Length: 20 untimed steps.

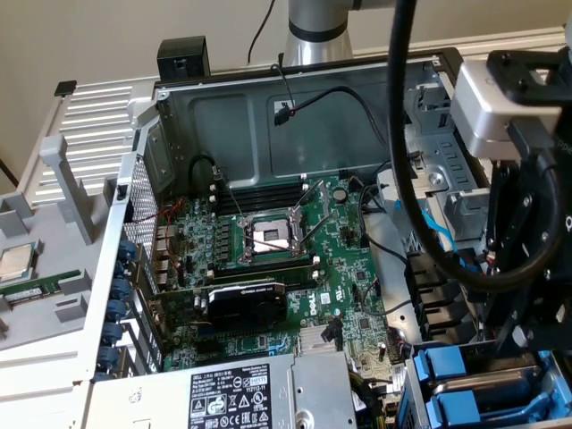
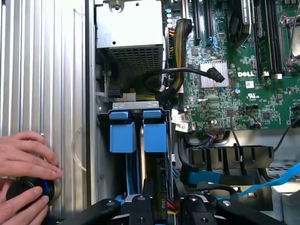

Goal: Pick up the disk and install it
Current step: 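Insert the second disk wire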

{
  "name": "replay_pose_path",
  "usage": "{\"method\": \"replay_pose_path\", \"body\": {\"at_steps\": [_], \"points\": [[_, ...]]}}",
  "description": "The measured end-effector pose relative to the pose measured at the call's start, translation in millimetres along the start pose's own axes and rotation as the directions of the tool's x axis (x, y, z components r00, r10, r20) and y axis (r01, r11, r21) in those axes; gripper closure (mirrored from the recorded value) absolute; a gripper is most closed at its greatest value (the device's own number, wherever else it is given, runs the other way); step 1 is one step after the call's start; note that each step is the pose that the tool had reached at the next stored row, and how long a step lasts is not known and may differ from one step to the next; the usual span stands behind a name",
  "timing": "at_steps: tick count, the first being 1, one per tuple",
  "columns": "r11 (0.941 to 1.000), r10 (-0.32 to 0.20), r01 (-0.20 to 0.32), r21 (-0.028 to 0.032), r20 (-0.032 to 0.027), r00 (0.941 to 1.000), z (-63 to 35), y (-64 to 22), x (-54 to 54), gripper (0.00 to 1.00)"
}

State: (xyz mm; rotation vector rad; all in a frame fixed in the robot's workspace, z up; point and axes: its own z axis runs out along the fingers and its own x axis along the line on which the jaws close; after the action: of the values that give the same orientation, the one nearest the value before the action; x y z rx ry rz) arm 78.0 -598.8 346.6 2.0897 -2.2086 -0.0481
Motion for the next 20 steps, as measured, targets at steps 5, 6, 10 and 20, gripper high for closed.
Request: {"method": "replay_pose_path", "body": {"at_steps": [5, 6, 10, 20], "points": [[1.0, 0.001, -0.001, 0.0022, -0.0053, 1.0, -10.9, 1.0, 0.6, 0.69], [1.0, 0.001, -0.001, 0.0025, -0.0068, 1.0, -13.7, 1.3, 0.7, 0.69], [1.0, 0.001, -0.001, 0.0035, -0.0098, 1.0, -25.6, 2.4, 1.3, 0.69], [0.9999, 0.002, -0.002, 0.0104, -0.0132, 0.9999, -49.7, 4.6, 2.6, 0.69]]}}
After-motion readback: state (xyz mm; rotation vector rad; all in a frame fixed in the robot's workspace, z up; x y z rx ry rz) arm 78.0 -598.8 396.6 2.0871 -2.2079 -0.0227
